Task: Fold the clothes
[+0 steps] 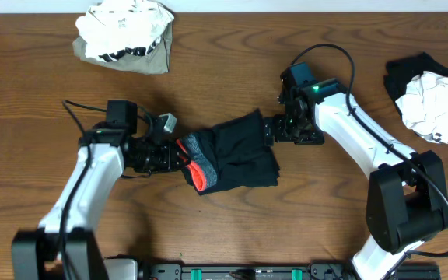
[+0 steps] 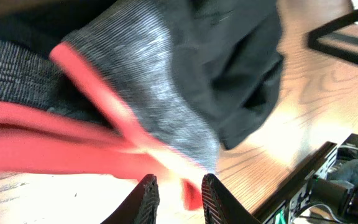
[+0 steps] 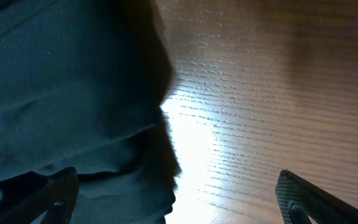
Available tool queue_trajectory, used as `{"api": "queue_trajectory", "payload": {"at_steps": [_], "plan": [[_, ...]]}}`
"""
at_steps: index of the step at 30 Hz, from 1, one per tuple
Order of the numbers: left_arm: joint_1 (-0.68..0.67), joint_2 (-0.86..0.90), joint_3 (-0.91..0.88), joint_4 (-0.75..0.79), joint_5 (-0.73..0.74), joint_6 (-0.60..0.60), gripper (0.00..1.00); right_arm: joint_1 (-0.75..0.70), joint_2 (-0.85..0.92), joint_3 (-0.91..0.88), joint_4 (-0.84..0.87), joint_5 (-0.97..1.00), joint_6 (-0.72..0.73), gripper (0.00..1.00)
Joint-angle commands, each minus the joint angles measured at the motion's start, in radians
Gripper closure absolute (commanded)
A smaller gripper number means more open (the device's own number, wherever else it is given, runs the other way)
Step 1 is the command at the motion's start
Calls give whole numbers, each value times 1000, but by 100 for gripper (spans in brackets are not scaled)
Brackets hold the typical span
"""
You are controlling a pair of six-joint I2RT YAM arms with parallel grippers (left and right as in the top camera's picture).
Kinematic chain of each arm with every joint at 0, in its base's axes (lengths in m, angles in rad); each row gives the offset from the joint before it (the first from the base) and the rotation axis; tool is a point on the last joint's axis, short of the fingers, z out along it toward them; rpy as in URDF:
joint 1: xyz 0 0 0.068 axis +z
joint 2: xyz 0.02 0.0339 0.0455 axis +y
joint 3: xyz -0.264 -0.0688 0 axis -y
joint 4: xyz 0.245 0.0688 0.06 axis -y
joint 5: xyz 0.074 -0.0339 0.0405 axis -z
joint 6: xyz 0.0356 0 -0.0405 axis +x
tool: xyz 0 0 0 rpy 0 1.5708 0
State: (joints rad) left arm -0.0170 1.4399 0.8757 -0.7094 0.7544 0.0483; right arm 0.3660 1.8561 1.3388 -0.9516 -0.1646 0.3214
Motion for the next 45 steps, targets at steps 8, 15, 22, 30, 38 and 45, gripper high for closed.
{"api": "queue_trajectory", "payload": {"at_steps": [8, 15, 22, 30, 38, 45], "plan": [[-2, -131, 18, 9, -6, -88, 55, 21, 1, -2, 32, -42, -8, 1], [3, -120, 18, 48, -295, -90, 4, 21, 1, -2, 14, -42, -42, 1], [57, -38, 18, 143, -401, 5, 4, 21, 1, -2, 7, -42, -60, 1], [61, 154, 18, 249, -400, 53, 7, 21, 1, -2, -6, -42, -63, 1], [60, 209, 18, 187, -237, 94, 14, 21, 1, -2, 3, -42, -68, 1], [60, 208, 18, 121, -27, 94, 16, 22, 1, -2, 18, -47, -64, 1]]}}
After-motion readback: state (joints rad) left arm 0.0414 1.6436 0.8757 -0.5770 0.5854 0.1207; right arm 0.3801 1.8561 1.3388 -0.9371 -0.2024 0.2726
